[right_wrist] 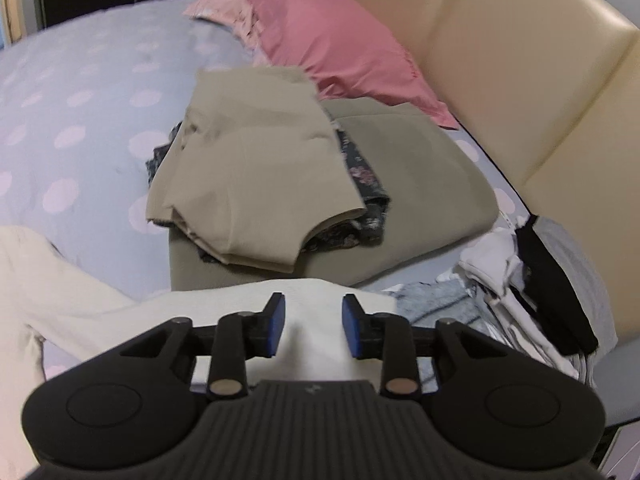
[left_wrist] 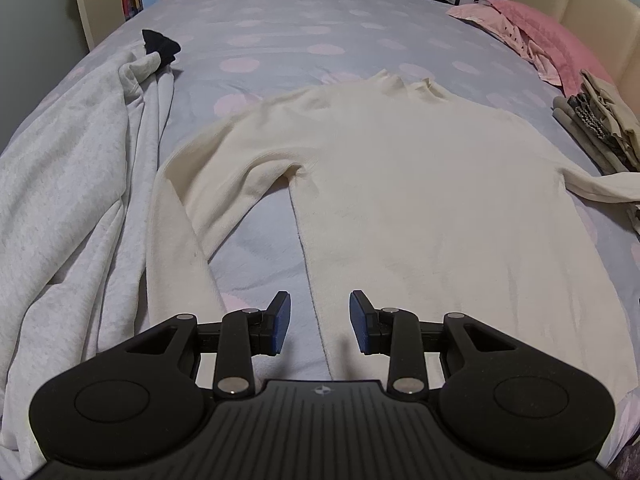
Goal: Fold clothes
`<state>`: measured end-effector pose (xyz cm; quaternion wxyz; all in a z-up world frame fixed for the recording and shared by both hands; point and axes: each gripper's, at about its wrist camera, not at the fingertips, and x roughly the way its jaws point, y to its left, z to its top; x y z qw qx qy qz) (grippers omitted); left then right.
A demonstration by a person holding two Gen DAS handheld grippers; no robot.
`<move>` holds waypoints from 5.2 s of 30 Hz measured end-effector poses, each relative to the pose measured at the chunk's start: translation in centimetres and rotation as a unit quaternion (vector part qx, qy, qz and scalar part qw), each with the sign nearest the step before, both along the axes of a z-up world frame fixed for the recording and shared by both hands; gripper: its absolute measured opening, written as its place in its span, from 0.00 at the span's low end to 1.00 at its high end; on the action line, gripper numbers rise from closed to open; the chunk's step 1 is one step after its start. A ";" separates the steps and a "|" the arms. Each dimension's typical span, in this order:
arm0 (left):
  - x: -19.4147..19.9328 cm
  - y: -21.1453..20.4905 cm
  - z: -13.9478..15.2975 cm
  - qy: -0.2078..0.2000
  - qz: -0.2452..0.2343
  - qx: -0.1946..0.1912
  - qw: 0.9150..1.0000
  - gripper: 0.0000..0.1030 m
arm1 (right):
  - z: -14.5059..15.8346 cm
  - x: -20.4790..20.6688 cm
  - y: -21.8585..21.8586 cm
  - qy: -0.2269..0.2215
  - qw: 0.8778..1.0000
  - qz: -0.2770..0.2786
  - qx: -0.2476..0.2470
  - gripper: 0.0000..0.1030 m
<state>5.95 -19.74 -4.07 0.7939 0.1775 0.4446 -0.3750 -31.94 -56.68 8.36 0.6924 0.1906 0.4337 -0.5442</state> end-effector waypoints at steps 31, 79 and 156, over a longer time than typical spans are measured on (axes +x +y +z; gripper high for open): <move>-1.6 -0.6 1.6 -0.031 -0.024 -0.009 0.999 0.30 | 6.8 -5.8 3.3 -0.208 0.973 -0.093 -0.032 0.07; -0.1 3.0 2.4 -0.061 0.021 0.007 0.998 0.39 | -2.6 -9.7 6.2 -0.237 0.951 -0.200 0.002 0.36; 14.9 12.6 7.8 -0.162 0.230 0.058 0.958 0.18 | -8.2 9.6 16.6 -0.123 0.980 0.124 0.092 0.50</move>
